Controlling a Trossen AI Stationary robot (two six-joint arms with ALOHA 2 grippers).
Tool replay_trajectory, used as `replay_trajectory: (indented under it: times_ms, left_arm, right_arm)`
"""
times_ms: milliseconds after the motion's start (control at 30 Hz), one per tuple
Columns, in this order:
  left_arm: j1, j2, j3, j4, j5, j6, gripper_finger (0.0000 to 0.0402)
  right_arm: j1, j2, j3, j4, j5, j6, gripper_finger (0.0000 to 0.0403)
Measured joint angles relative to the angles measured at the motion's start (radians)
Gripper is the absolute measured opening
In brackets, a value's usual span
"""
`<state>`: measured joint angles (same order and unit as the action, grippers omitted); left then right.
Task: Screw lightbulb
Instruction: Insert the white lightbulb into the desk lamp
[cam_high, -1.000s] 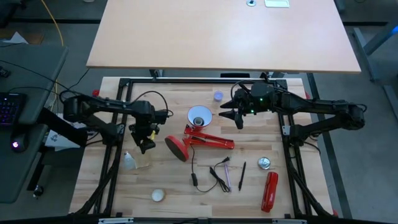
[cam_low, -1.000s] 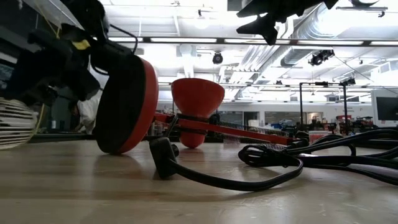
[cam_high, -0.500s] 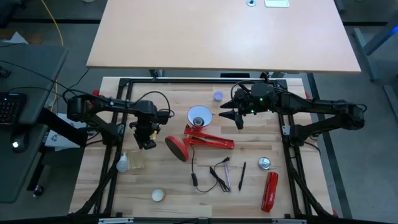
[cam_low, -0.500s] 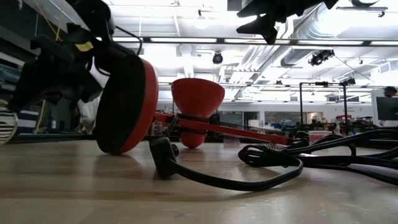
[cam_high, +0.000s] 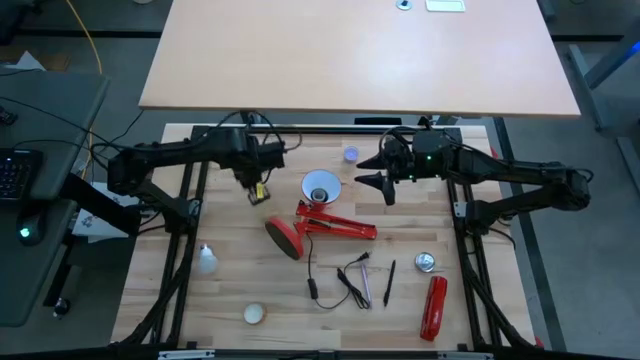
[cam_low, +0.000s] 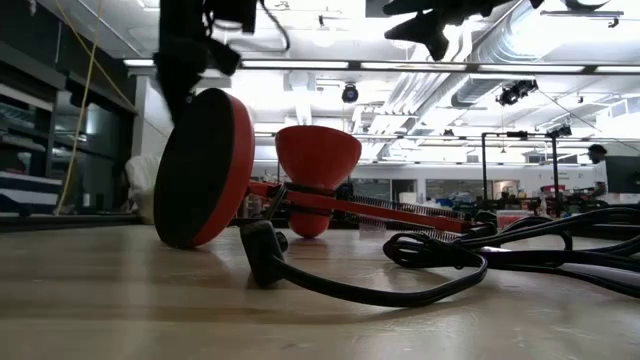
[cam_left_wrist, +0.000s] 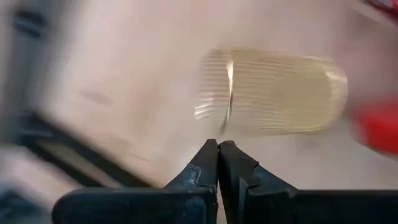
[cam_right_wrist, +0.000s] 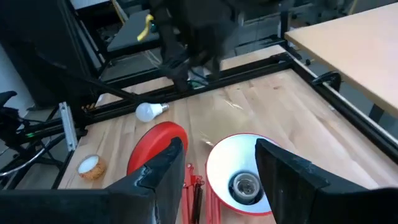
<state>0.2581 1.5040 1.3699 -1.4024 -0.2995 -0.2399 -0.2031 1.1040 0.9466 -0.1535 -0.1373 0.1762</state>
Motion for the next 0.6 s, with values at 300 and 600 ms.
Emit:
replay_trajectory:
  times_ms: [300,600]
  left_arm:
    - [0.075,0.001,0.018,0.11,-0.252,0.076,0.0]
    - [0.185,0.002,0.018,0.2,-0.1,0.043,0.0]
  right_arm:
    - [0.0,-0.033,0.0,0.001,0.037,0.005,0.0189]
    - [-0.034,-0.037,0.0,0.0,0.185,0.13,0.0189]
